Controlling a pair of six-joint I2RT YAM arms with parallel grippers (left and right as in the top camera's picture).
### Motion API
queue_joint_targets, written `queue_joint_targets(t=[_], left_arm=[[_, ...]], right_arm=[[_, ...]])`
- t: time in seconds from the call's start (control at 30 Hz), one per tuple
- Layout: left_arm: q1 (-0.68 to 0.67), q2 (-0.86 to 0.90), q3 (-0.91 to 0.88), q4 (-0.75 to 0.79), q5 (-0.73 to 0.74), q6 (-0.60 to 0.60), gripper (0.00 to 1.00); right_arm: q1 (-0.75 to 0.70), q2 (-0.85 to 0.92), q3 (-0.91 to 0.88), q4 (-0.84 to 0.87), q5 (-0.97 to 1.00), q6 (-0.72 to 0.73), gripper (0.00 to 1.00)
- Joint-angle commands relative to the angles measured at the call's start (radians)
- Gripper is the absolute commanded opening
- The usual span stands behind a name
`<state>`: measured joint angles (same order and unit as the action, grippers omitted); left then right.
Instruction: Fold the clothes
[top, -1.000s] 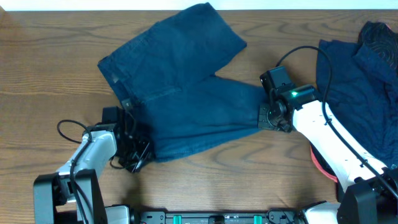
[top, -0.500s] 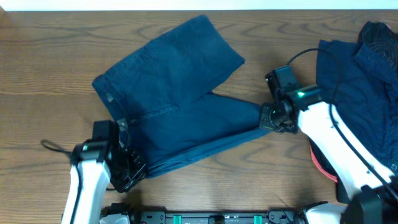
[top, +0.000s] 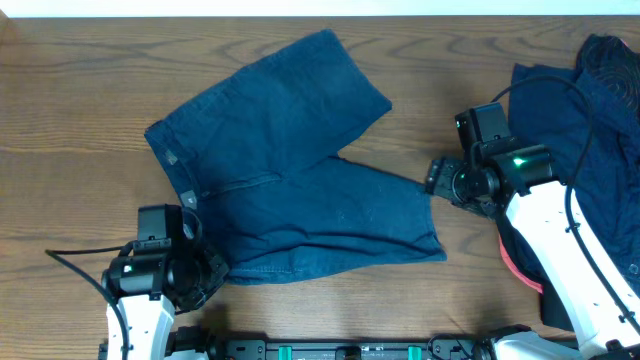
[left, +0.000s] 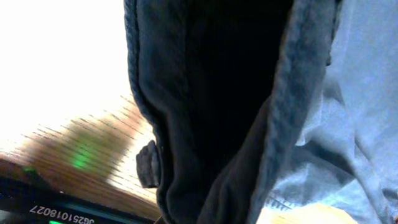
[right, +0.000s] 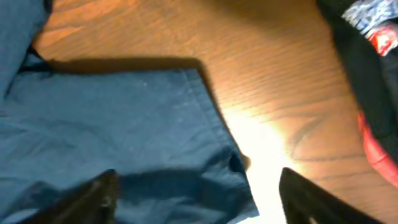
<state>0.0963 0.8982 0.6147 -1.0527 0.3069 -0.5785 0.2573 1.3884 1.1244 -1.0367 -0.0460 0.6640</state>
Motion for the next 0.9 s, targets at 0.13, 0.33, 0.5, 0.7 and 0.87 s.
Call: queue_joint_targets(t=[0.13,0.33,0.5,0.7,0.87], left_arm=[[0.003,0.029,0.003,0.002,-0.023,-0.002,0.06],[0.003,0.034,0.003,0.018,-0.023,-0.002,0.06],[0.003,0.034,0.003,0.018,-0.024,-0.002,0.06],[0.003,0.034,0.003,0.018,-0.024,-0.002,0.06],[0.003,0.034,0.003,0.018,-0.024,-0.002,0.06]], right_arm=[[-0.002,0.001,-0.042,-0.103,-0.168,0.288,0.99],[-0.001,0.001,-0.142,-0.128,-0.325,0.417,0.74],[-0.001,0.0,-0.205,-0.161,-0.332,0.476,0.71],[0.024,-0.004,-0.301,-0.064,-0.34,0.56,0.72],[0.043,-0.003,-0.4,0.114,-0.332,0.653,0.71]])
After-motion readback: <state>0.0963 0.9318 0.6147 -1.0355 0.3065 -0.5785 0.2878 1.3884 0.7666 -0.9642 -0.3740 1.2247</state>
